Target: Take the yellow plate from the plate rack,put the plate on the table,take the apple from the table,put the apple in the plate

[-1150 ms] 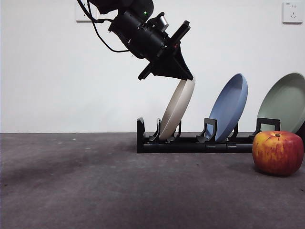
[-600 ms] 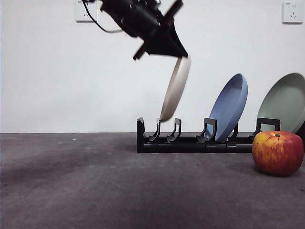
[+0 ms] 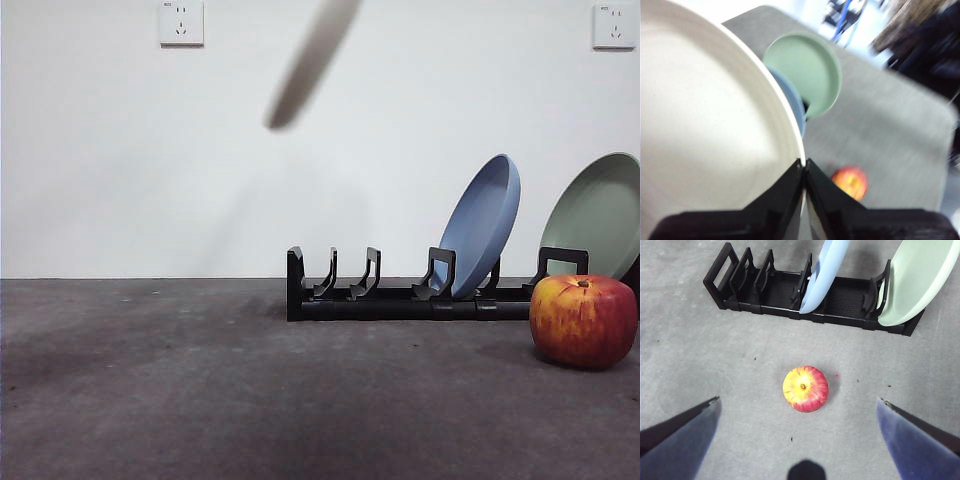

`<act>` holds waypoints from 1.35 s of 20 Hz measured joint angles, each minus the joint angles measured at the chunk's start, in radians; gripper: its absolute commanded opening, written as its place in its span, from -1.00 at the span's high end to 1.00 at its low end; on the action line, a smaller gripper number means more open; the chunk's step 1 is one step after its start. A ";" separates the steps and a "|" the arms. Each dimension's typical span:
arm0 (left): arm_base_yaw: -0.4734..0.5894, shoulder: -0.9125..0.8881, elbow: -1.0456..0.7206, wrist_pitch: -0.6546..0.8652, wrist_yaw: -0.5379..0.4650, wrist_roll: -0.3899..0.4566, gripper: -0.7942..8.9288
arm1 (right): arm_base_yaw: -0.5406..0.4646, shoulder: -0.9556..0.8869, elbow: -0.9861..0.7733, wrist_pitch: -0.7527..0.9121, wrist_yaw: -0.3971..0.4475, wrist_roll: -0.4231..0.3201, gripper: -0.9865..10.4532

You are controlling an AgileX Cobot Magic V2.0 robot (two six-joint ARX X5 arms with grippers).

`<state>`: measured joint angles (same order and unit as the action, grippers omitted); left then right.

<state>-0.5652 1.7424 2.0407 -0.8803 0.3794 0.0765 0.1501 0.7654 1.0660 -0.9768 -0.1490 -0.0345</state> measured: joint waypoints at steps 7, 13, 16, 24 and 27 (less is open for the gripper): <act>-0.309 -0.115 -0.005 -0.450 -0.425 0.212 0.85 | 0.000 0.000 0.000 0.020 -0.039 0.001 -0.27; -0.558 -0.086 -0.211 -0.429 -0.644 0.162 0.85 | 0.000 0.000 0.000 0.027 -0.040 0.001 -0.27; -0.571 -0.079 -0.430 -0.301 -0.658 0.125 0.85 | 0.000 0.000 0.000 0.027 -0.040 0.001 -0.27; -0.592 -0.078 -0.826 0.050 -0.657 0.069 0.85 | 0.000 0.000 0.000 0.027 -0.042 0.005 -0.27; -0.590 -0.071 -0.860 0.111 -0.657 0.072 0.85 | 0.000 -0.001 0.000 0.028 -0.042 0.019 -0.27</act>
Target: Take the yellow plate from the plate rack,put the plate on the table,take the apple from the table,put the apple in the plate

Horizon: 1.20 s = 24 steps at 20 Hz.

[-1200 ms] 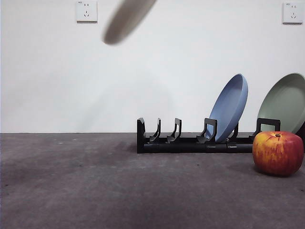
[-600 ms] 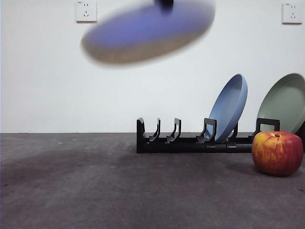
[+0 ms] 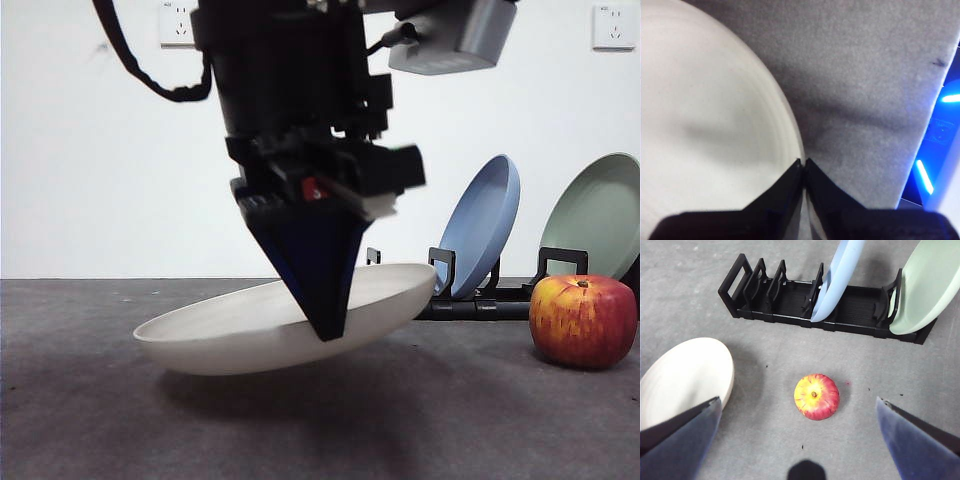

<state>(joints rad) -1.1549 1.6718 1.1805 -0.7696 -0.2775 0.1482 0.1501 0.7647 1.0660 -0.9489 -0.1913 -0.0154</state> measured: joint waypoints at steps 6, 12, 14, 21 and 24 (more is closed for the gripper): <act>0.006 0.112 -0.001 0.019 0.014 0.024 0.85 | 0.000 0.000 0.000 -0.002 0.000 0.004 -0.27; 0.008 0.113 -0.001 0.023 0.011 0.023 0.73 | 0.000 0.001 0.000 -0.023 0.000 0.004 -0.27; 0.010 0.113 0.004 -0.006 0.021 0.023 0.45 | 0.000 0.006 0.000 -0.024 0.000 0.004 -0.27; 0.014 0.108 0.134 -0.144 0.026 0.008 0.30 | 0.000 0.025 0.000 -0.027 0.000 0.004 -0.27; 0.028 0.043 0.224 -0.209 0.027 -0.023 0.30 | 0.000 0.037 0.000 -0.023 0.000 0.004 -0.27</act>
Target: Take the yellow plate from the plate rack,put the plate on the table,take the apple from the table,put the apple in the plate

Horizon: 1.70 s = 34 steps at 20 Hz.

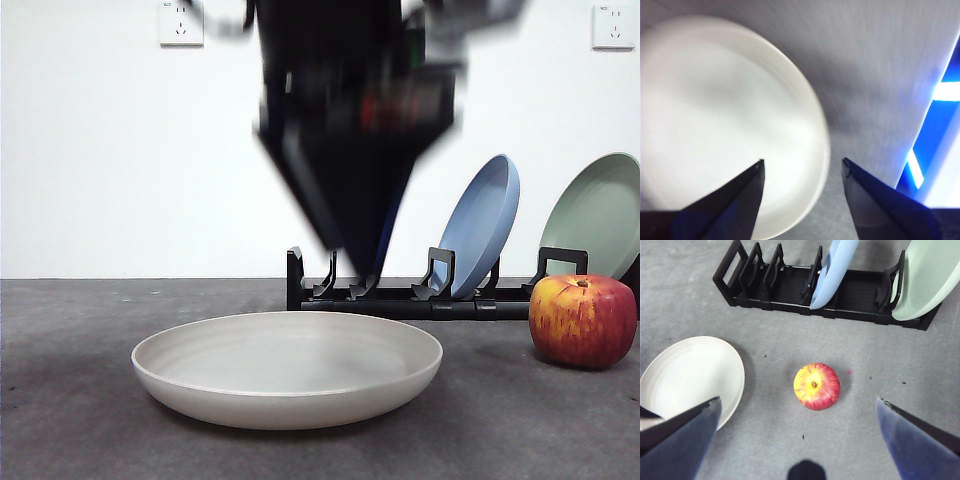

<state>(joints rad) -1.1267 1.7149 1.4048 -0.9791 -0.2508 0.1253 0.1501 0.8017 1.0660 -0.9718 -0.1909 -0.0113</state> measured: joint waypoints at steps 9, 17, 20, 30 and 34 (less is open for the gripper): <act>0.232 -0.538 0.040 0.041 -0.003 -0.160 0.56 | 0.000 0.220 0.000 0.100 0.013 0.000 -0.27; 0.253 -0.837 0.040 0.013 -0.003 -0.206 0.85 | 0.000 0.536 0.000 0.210 0.026 0.000 -0.27; 0.253 -0.874 0.040 -0.027 -0.003 -0.217 0.85 | 0.022 0.622 0.000 0.239 0.039 0.000 -0.27; 0.253 -0.845 0.039 -0.061 -0.003 -0.224 0.85 | 0.106 0.836 0.002 0.270 0.195 0.000 -0.25; 0.253 -0.846 0.039 -0.062 -0.003 -0.224 0.85 | 0.110 0.850 0.002 0.264 0.153 0.001 0.77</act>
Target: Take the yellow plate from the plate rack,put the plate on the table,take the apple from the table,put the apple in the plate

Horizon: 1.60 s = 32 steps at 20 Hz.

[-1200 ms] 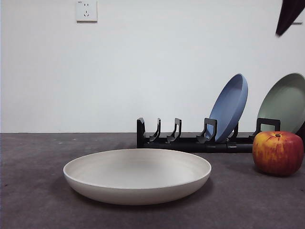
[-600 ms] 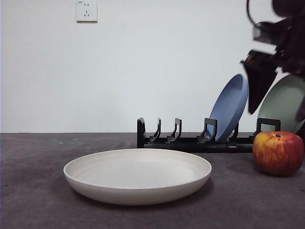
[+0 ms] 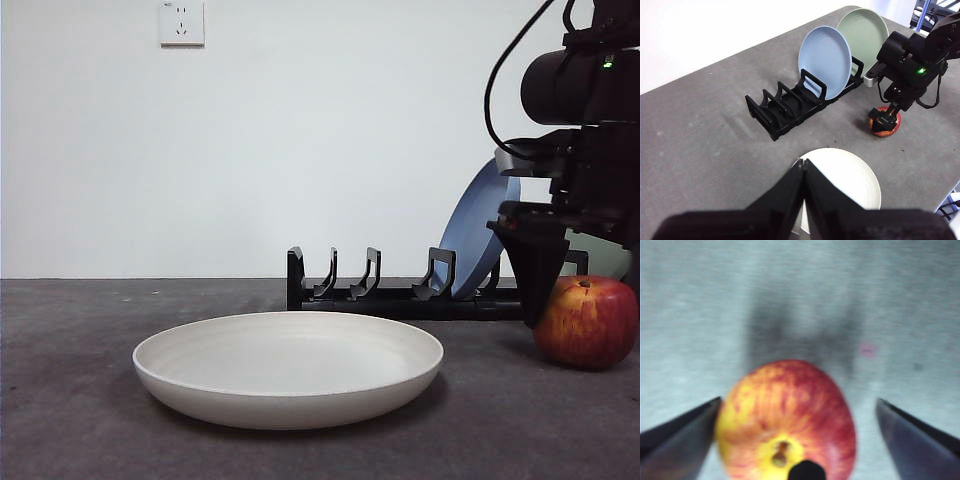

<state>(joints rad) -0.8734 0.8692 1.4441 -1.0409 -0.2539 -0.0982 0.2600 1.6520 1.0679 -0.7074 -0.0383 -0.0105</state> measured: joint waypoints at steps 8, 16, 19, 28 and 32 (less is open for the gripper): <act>0.000 0.004 0.000 -0.002 0.000 0.000 0.85 | 0.002 -0.014 0.000 0.005 -0.075 0.000 0.84; 0.000 0.004 0.000 -0.007 0.000 0.000 0.85 | 0.042 -0.192 0.203 -0.058 -0.074 0.027 0.84; 0.000 0.004 0.000 -0.008 0.000 0.000 0.85 | 0.146 -0.192 0.290 -0.053 -0.074 0.042 0.85; 0.000 0.004 0.000 -0.018 0.001 0.000 0.85 | 0.447 -0.008 0.304 0.043 -0.048 0.101 0.85; 0.000 0.004 0.000 -0.023 0.001 0.000 0.85 | 0.517 0.113 0.304 0.041 -0.031 0.105 0.85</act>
<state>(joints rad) -0.8734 0.8730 1.4441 -1.0637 -0.2531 -0.0982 0.7773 1.7653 1.3716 -0.6662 -0.0689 0.0940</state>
